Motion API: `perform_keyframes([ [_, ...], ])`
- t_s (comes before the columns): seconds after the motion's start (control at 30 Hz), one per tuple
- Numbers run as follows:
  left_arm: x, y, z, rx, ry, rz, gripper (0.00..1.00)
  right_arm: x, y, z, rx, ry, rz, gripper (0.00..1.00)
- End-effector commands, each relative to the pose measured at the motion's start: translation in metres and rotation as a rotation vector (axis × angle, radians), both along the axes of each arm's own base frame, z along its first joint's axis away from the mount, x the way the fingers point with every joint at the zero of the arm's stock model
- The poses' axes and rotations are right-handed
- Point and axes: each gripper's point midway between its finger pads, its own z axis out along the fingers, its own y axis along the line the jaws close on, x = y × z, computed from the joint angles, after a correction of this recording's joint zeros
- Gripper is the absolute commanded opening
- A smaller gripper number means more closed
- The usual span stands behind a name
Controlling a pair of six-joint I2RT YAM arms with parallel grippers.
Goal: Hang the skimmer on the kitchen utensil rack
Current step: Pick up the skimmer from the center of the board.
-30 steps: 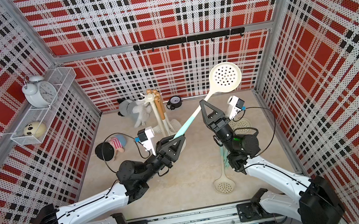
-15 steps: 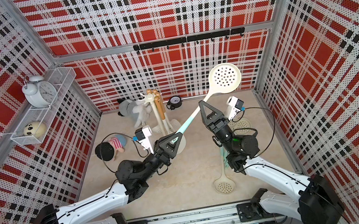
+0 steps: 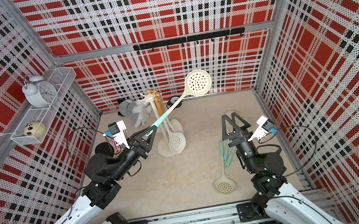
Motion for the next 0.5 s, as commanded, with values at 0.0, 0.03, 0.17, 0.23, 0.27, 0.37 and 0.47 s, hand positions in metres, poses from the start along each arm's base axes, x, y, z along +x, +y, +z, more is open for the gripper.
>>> perform_keyframes([
  [0.0, 0.004, 0.005, -0.042, 0.295, 0.153, 0.014, 0.0, 0.014, 0.017, -0.016, -0.529, 0.054, -0.139, 1.0],
  [0.03, 0.004, 0.005, -0.047, 0.354, 0.182, 0.012, 0.0, 0.013, 0.036, -0.016, -0.68, 0.036, -0.069, 1.0],
  [0.17, 0.002, 0.007, -0.057, 0.487, 0.255, -0.003, 0.0, 0.008, 0.092, -0.031, -1.004, -0.023, 0.193, 1.0],
  [0.23, 0.003, 0.007, -0.057, 0.545, 0.26, -0.013, 0.0, 0.003, 0.114, -0.038, -1.101, -0.054, 0.297, 0.99],
  [0.27, 0.003, 0.007, -0.058, 0.564, 0.266, -0.019, 0.0, 0.0, 0.121, -0.041, -1.139, -0.071, 0.317, 0.98],
  [0.37, 0.003, 0.004, -0.055, 0.596, 0.267, -0.039, 0.0, -0.004, 0.141, -0.049, -1.264, -0.117, 0.314, 0.96],
  [0.47, 0.002, 0.0, -0.057, 0.627, 0.272, -0.072, 0.0, -0.001, 0.154, -0.058, -1.36, -0.127, 0.324, 0.94],
])
